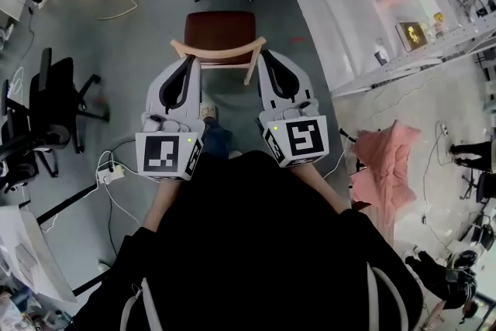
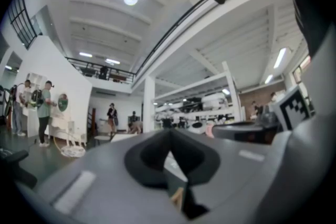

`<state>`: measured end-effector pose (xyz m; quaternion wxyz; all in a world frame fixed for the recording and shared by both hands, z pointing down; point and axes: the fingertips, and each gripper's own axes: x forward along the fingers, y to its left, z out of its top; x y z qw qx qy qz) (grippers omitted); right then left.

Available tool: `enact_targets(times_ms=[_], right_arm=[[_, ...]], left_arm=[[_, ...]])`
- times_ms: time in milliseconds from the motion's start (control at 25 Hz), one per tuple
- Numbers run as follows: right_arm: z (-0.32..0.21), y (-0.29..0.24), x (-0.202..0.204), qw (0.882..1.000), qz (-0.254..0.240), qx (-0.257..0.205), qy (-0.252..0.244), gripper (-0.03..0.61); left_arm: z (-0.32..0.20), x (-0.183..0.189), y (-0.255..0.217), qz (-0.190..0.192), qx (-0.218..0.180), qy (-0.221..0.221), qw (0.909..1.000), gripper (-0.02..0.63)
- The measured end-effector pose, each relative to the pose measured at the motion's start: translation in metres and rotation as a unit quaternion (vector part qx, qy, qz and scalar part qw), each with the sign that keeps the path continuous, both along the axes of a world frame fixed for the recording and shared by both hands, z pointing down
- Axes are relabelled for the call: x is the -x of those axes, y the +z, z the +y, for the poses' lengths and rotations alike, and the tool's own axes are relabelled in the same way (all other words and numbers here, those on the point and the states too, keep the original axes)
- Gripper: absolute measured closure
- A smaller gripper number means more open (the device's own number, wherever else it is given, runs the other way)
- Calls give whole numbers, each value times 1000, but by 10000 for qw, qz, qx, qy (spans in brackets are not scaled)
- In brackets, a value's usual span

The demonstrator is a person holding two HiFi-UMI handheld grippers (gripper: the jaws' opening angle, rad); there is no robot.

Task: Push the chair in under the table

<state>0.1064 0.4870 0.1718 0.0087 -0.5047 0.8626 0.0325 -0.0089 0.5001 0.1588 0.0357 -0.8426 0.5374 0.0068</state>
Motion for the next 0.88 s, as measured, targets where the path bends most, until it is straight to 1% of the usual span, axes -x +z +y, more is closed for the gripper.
enact_targets(times_ms=[160,360,520,640,880], right_arm=[[-25,5,3,10000,6,-5,35,557],[-73,6,16,9999,83,-52,33,557],[-121,9,26,9997,200,-61,118,557],[-159,18,27,9993,296,28,212,557],[-223,41,26,9973,366,341,537,557]], left_arm=[[-27,6,4,1,-30,22,10000,605],[-82,23,8,62,40,54,10000,606],[-130,26,16,-119,52,262,9996,605],[-167,26,26,-222,160,429,9987,605],[-235,30,44,-177,398,722,9964,606]])
